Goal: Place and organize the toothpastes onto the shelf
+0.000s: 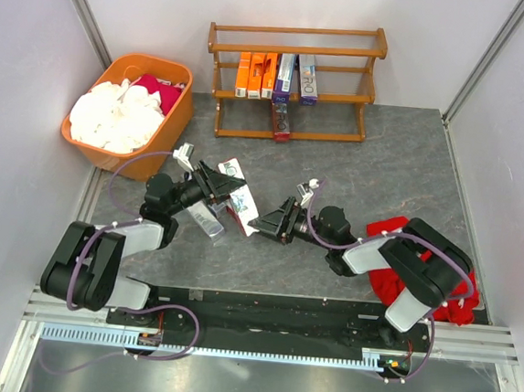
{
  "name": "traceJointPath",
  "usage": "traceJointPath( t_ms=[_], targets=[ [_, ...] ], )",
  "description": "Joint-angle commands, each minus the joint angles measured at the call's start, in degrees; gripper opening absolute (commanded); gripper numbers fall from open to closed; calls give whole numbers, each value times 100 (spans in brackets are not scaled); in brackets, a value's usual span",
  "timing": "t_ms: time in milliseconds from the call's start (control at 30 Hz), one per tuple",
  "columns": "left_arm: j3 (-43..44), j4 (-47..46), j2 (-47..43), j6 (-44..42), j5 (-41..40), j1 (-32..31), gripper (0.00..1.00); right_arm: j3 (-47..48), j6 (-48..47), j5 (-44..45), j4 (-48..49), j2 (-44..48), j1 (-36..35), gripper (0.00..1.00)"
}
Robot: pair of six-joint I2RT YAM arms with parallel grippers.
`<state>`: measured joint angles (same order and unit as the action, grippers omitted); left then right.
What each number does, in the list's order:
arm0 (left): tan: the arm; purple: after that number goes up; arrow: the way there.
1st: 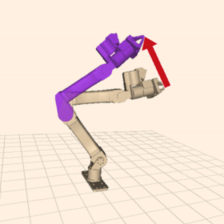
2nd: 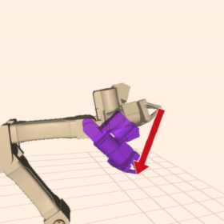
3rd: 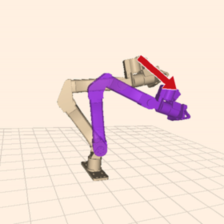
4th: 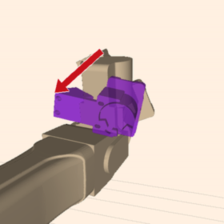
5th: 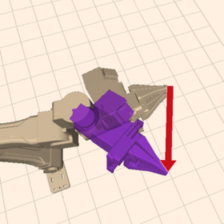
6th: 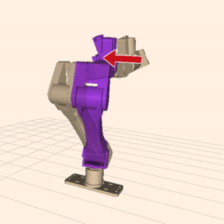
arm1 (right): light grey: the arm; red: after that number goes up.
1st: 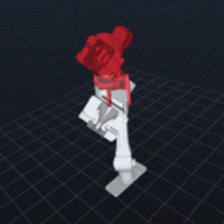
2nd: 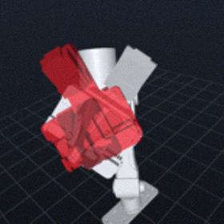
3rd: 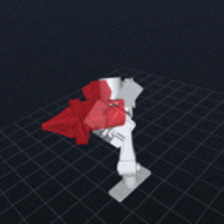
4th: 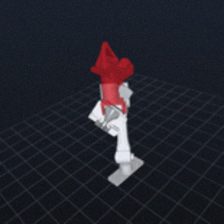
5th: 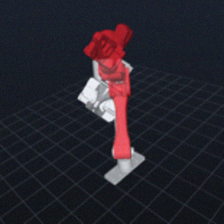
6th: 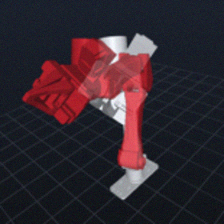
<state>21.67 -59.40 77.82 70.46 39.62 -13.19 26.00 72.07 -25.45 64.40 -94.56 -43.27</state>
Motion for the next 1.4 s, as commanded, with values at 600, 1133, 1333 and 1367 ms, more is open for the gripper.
traceJointPath(
  t_ms=[600,1133,1333,1367],
  targets=[
    [21,-3588,1701,2068,547,18,63,-218,-183,5,1068,121,2,43],
    [144,-3588,1666,1946,609,-157,59,11,-1460,366,-1185,1547,2,52],
    [285,-3588,1684,2042,556,-315,55,63,-1327,348,-885,1388,2,66],
    [285,-3579,1684,2051,565,-324,54,72,-1336,348,-938,1388,-6,66]
  ],
)
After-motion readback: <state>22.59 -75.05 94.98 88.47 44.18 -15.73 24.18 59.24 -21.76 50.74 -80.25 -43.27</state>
